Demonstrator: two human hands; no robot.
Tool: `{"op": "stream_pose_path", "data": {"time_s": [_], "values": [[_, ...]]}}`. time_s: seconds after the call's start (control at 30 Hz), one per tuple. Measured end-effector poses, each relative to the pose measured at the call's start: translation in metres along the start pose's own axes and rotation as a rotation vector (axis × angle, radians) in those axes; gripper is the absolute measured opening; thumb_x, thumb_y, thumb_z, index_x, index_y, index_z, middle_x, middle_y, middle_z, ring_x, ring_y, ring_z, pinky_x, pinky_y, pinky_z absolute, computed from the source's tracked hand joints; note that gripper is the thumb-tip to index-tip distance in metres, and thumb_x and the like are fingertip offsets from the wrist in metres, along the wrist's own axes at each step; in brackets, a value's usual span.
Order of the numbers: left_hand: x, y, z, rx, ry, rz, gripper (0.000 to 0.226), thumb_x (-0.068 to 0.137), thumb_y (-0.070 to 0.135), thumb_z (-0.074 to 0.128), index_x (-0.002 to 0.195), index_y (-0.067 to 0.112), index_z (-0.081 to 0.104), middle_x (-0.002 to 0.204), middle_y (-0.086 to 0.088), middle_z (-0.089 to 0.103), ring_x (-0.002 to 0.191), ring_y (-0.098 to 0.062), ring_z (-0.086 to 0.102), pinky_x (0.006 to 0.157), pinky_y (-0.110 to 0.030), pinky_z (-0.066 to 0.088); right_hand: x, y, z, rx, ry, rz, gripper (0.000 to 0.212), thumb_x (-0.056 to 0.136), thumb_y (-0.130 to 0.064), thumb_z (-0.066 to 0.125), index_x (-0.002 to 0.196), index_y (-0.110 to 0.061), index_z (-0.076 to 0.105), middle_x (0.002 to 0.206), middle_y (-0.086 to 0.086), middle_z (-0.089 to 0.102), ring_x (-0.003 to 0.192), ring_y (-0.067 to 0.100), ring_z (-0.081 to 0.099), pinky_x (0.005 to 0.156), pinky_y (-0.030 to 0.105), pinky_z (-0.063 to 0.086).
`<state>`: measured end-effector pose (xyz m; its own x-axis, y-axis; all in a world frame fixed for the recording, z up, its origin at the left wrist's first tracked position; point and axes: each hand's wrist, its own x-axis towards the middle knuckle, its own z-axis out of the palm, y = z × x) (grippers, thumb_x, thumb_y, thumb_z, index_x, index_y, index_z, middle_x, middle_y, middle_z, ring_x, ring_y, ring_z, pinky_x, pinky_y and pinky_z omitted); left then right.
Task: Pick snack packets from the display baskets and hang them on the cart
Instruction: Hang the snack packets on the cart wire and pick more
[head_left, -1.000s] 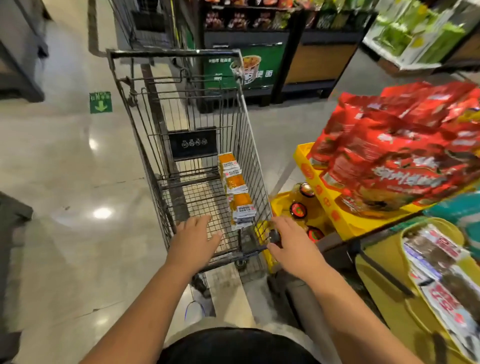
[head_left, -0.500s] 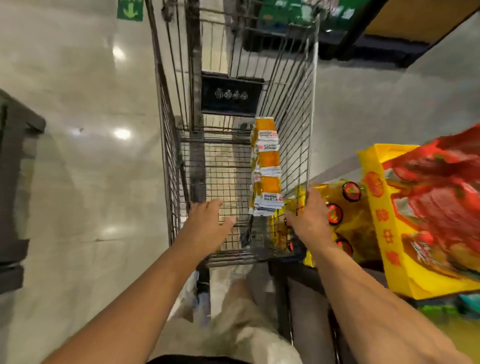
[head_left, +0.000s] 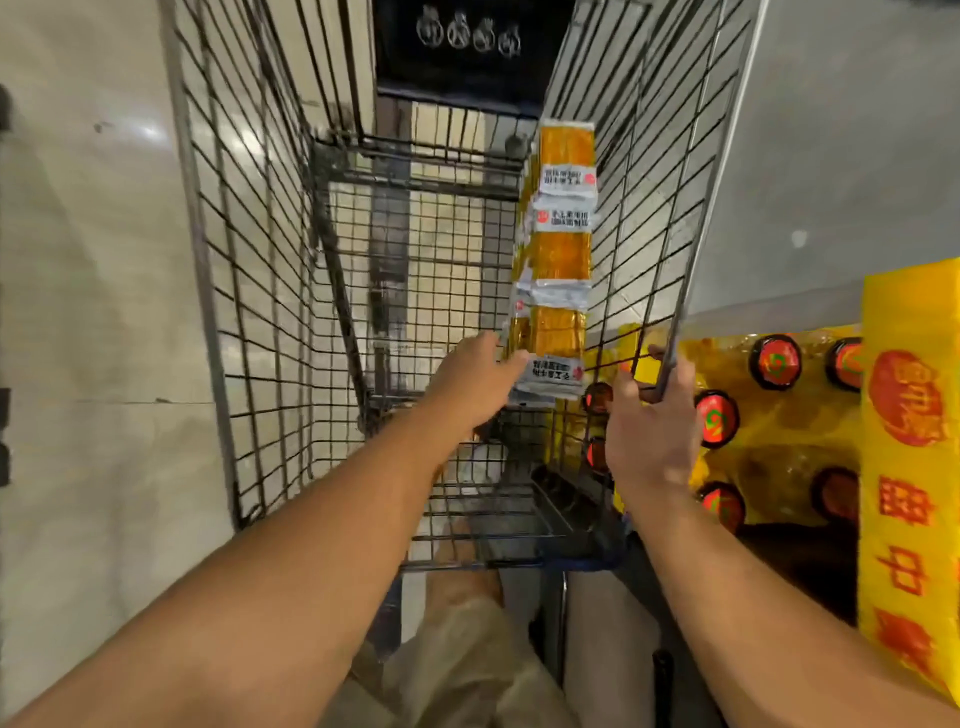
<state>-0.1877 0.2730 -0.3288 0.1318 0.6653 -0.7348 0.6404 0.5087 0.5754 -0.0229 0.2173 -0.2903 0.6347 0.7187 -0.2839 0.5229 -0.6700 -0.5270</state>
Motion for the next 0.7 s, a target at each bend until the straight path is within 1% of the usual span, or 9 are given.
{"op": "stream_pose_path", "data": {"time_s": [0.03,0.07,0.1,0.23,0.33,0.43,0.53,0.6,0.7], "values": [[0.009,0.001,0.008,-0.019,-0.001,-0.016,0.021,0.105,0.041,0.049,0.102,0.022,0.057,0.088,0.007,0.057,0.073,-0.011,0.053,0.062,-0.027,0.039,0.0,0.003,0.0,0.003,0.006,-0.01,0.023,0.095,-0.036,0.056,0.117,-0.035,0.048,0.091,0.0,0.068,0.087,0.031,0.066,0.081,0.049,0.054],[0.022,0.001,0.018,-0.046,-0.007,-0.057,0.024,0.106,0.041,0.048,0.093,0.022,0.056,0.082,0.006,0.057,0.066,-0.009,0.05,0.056,-0.026,0.036,0.002,0.006,0.002,0.006,0.006,-0.018,0.03,0.095,-0.039,0.055,0.123,-0.035,0.046,0.093,-0.001,0.069,0.088,0.031,0.067,0.082,0.049,0.054],[0.03,0.001,0.025,-0.072,-0.025,-0.086,0.025,0.105,0.043,0.048,0.095,0.023,0.058,0.084,0.002,0.06,0.066,-0.01,0.052,0.054,-0.027,0.035,0.001,0.006,0.002,0.024,0.0,-0.027,0.032,0.095,-0.04,0.055,0.126,-0.036,0.045,0.092,-0.002,0.069,0.088,0.029,0.068,0.081,0.049,0.055],[0.055,0.013,0.051,-0.228,-0.047,-0.198,0.049,0.097,0.054,0.058,0.13,0.017,0.059,0.108,-0.004,0.065,0.095,-0.024,0.061,0.077,-0.03,0.045,0.002,0.008,0.0,0.017,-0.039,-0.071,0.027,0.097,-0.039,0.055,0.12,-0.041,0.041,0.082,-0.003,0.067,0.08,0.03,0.067,0.072,0.046,0.056],[0.064,0.024,0.056,-0.26,-0.024,-0.302,0.068,0.083,0.055,0.076,0.132,0.011,0.056,0.111,-0.004,0.062,0.105,-0.025,0.062,0.081,-0.029,0.046,0.001,0.008,-0.002,0.012,-0.04,-0.093,0.026,0.097,-0.033,0.056,0.119,-0.037,0.042,0.082,-0.001,0.066,0.079,0.031,0.065,0.069,0.04,0.051],[0.072,0.034,0.054,-0.271,-0.028,-0.388,0.084,0.073,0.057,0.083,0.136,0.01,0.052,0.13,-0.011,0.061,0.121,-0.03,0.059,0.085,-0.03,0.046,0.001,0.009,-0.001,-0.004,-0.029,-0.107,0.027,0.097,-0.031,0.057,0.118,-0.037,0.041,0.083,-0.003,0.065,0.081,0.031,0.066,0.071,0.039,0.051],[0.078,0.036,0.056,-0.377,-0.018,-0.423,0.093,0.068,0.055,0.088,0.137,0.008,0.049,0.138,-0.014,0.059,0.125,-0.031,0.058,0.091,-0.028,0.045,0.001,0.01,0.0,0.0,-0.014,-0.131,0.022,0.097,-0.034,0.055,0.113,-0.039,0.04,0.082,-0.006,0.064,0.08,0.029,0.065,0.071,0.038,0.05],[0.08,0.034,0.058,-0.419,-0.043,-0.433,0.103,0.062,0.064,0.087,0.141,0.01,0.05,0.14,-0.014,0.059,0.127,-0.032,0.057,0.105,-0.037,0.047,0.001,0.013,0.002,0.003,-0.005,-0.138,0.024,0.093,-0.04,0.051,0.115,-0.033,0.044,0.082,-0.008,0.063,0.078,0.025,0.063,0.07,0.036,0.048],[0.082,0.031,0.059,-0.496,-0.078,-0.431,0.103,0.061,0.064,0.087,0.143,0.014,0.051,0.143,-0.011,0.058,0.13,-0.033,0.055,0.111,-0.046,0.044,0.001,0.016,0.004,0.005,0.001,-0.148,0.027,0.098,-0.033,0.054,0.122,-0.021,0.051,0.079,-0.012,0.06,0.075,0.021,0.06,0.069,0.031,0.042]]}}
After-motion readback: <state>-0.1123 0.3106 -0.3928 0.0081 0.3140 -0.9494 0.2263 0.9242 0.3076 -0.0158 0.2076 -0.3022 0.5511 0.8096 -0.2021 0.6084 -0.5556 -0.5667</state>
